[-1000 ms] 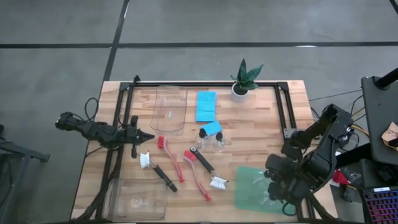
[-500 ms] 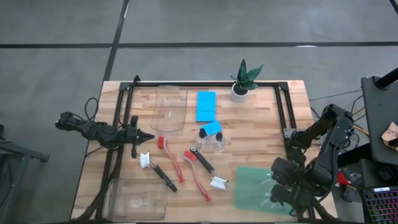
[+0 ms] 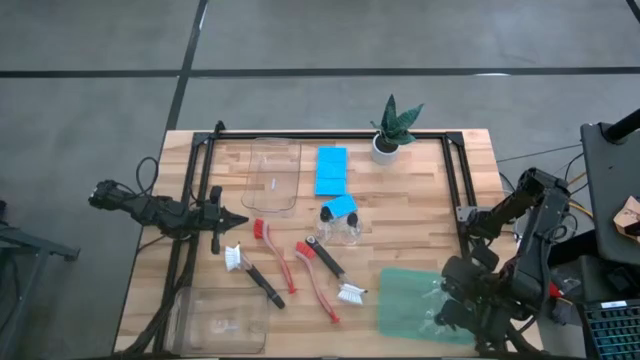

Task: Pick & Place Kitchen Sink Supplies
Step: Put the sprayer bottle into the green bin

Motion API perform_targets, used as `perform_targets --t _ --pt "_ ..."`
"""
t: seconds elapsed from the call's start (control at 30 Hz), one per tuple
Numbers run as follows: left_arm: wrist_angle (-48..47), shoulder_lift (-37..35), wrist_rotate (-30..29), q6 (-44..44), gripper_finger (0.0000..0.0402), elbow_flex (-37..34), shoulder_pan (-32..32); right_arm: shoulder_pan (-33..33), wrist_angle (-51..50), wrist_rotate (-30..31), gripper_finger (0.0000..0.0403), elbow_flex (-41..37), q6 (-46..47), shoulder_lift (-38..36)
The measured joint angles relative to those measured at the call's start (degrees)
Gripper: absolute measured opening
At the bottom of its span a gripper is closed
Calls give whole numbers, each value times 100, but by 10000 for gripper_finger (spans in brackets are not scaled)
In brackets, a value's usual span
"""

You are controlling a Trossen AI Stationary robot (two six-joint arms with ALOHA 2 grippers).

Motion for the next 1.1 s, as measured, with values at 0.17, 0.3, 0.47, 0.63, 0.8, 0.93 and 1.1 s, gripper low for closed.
perform_targets --t 0.17,0.3,0.47,0.63,0.8,0.93,1.1 --pt "0 2 0 0 0 0 -1 5 -1 -85 125 -14 118 15" --pt "0 1 0 0 0 0 0 2 -4 -70 153 -17 129 17" --pt "0 1 0 0 0 0 -2 -9 1 -44 188 -14 125 17" --pt "0 2 1 0 0 0 -2 -9 2 -20 217 30 114 9" --pt "0 0 1 0 0 0 0 -9 2 204 238 37 108 -64" --pt "0 1 -1 0 0 0 0 -71 0 388 247 37 89 -175" --pt "0 0 0 0 0 0 0 -215 0 754 248 37 -68 -379"
